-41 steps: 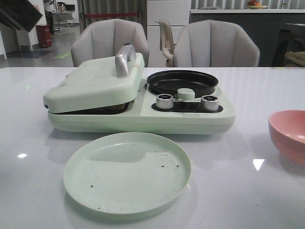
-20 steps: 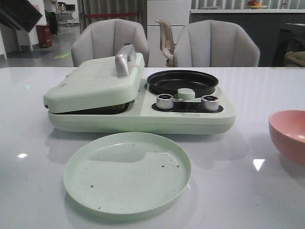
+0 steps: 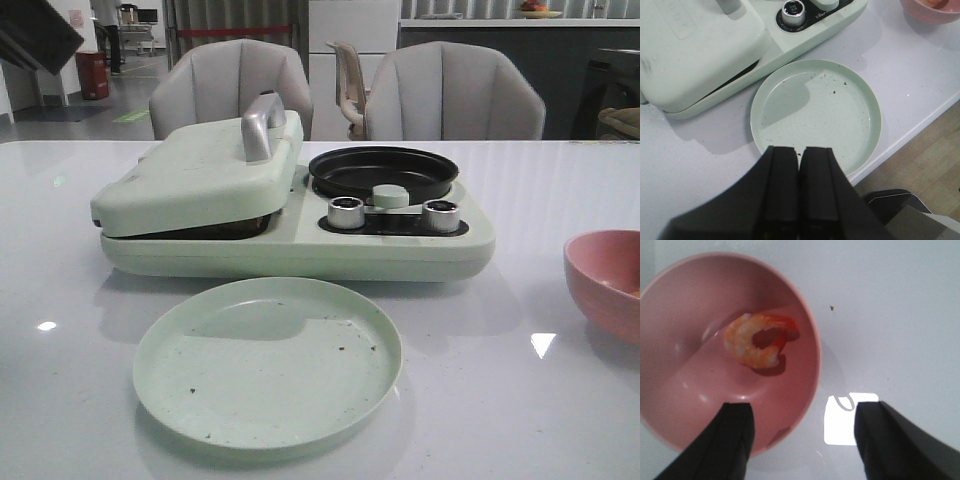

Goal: Make breakfast with bread and shrimp
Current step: 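Reach the right gripper to the pink bowl and grasp its rim, then lift the pink bowl with the right gripper and tip shrimp into the pan, then carry the empty pink bowl back and set it on the table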

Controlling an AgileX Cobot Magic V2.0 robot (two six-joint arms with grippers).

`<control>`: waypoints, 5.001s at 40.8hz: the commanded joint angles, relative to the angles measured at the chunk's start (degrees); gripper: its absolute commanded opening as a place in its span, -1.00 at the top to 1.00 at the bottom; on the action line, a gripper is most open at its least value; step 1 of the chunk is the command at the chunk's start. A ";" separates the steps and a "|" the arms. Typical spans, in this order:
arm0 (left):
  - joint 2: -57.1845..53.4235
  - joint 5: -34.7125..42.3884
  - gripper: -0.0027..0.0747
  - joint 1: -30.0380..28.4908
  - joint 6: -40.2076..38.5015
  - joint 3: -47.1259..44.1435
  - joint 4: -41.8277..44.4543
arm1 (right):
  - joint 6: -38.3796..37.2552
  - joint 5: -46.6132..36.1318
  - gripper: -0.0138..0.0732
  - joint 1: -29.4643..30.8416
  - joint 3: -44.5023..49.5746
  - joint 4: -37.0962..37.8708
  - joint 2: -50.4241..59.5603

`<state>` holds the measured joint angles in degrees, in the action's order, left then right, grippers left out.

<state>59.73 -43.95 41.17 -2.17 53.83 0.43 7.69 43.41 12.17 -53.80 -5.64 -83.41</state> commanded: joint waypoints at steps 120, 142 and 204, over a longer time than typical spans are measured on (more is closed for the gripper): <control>-0.99 4.44 0.67 0.42 -0.39 1.48 -0.43 | -25.09 19.03 0.58 -48.56 -64.57 108.73 -34.90; -0.99 4.44 0.67 0.42 -0.39 1.48 -0.43 | -23.06 21.53 0.58 -49.22 -67.16 108.73 -32.60; -0.99 4.44 0.67 0.42 -0.39 1.48 -0.43 | -20.80 29.45 0.58 -39.78 -63.92 61.18 -15.10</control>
<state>59.73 -43.31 41.17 -2.17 53.83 0.31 -15.39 70.34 -31.59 -117.53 60.36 -105.69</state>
